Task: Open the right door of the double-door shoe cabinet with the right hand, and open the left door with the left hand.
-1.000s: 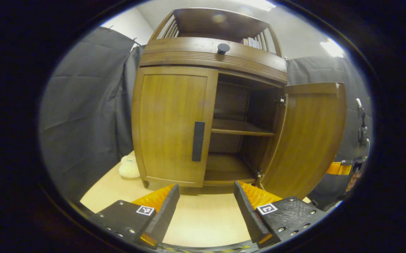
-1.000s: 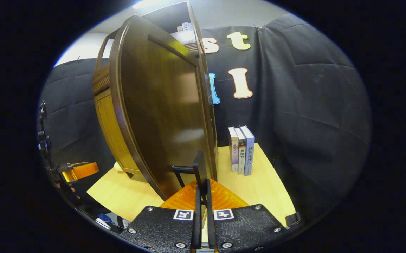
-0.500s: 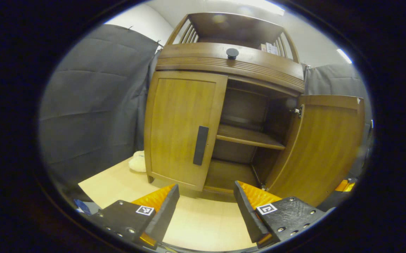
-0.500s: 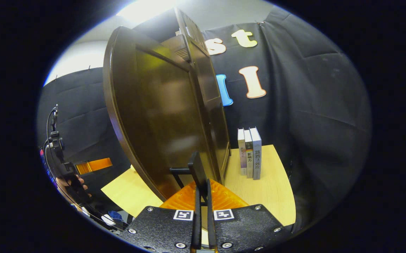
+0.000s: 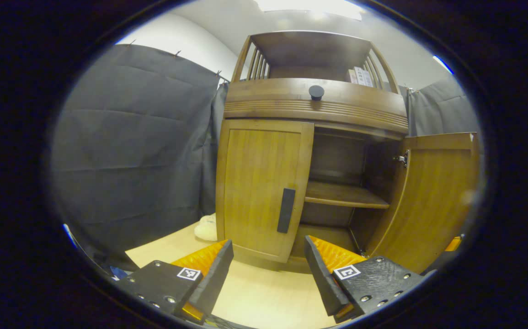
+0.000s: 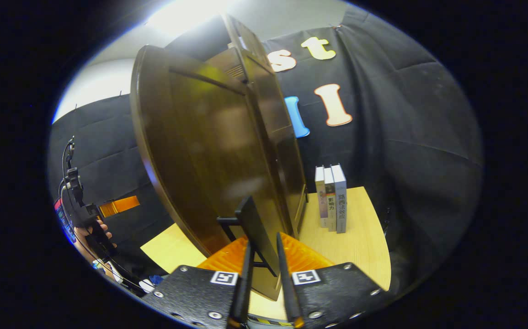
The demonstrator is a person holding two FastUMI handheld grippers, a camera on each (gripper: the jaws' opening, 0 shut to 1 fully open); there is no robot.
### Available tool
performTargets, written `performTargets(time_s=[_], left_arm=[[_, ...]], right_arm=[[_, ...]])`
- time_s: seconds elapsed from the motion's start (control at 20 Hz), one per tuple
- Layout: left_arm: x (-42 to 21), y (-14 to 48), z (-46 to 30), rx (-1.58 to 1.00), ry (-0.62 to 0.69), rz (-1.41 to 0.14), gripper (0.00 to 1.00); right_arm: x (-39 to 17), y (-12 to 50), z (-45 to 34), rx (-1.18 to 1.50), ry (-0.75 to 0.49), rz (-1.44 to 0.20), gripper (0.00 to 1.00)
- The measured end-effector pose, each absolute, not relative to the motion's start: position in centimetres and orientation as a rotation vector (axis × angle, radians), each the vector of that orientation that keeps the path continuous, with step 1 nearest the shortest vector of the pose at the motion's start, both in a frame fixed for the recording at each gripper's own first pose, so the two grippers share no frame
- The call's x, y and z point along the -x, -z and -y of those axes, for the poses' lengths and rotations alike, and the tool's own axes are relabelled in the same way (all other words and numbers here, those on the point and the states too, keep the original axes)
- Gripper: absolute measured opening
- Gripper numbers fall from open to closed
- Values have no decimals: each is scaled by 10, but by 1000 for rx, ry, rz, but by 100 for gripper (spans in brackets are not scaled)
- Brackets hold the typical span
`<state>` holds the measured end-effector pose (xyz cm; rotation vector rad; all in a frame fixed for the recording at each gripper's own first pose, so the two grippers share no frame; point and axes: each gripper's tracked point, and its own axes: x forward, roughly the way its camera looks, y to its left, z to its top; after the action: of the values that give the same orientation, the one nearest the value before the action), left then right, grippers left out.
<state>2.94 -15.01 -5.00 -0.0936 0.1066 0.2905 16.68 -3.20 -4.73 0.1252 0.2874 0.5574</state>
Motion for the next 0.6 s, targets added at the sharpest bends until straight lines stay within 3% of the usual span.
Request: performTargets(time_s=[0.1, 0.15, 0.2, 0.3, 0.35, 0.4, 0.45, 0.5, 0.6], left_arm=[[-51, 46, 145, 88, -262, -97, 89], [-62, 44, 145, 93, -236, -87, 95], [-75, 42, 145, 100, -211, -84, 89], [-105, 46, 142, 110, -164, -100, 95], [-119, 46, 142, 114, -137, -98, 89], [-133, 46, 142, 115, -110, -99, 89], [-146, 47, 141, 112, -87, -103, 95], [-159, 49, 140, 108, -66, -108, 96], [-179, 55, 141, 105, -27, -114, 89]], right_arm=[[-168, 42, 45, -145, -481, -265, 57], [-168, 40, 52, -145, -439, -253, 71], [-166, 41, 56, -136, -401, -251, 86], [-158, 40, 59, -122, -331, -250, 98], [-152, 35, 59, -111, -301, -239, 98], [-146, 32, 58, -101, -276, -221, 98], [-141, 29, 60, -90, -246, -210, 93], [-136, 30, 64, -78, -210, -206, 96], [-124, 27, 75, -72, -121, -199, 96]])
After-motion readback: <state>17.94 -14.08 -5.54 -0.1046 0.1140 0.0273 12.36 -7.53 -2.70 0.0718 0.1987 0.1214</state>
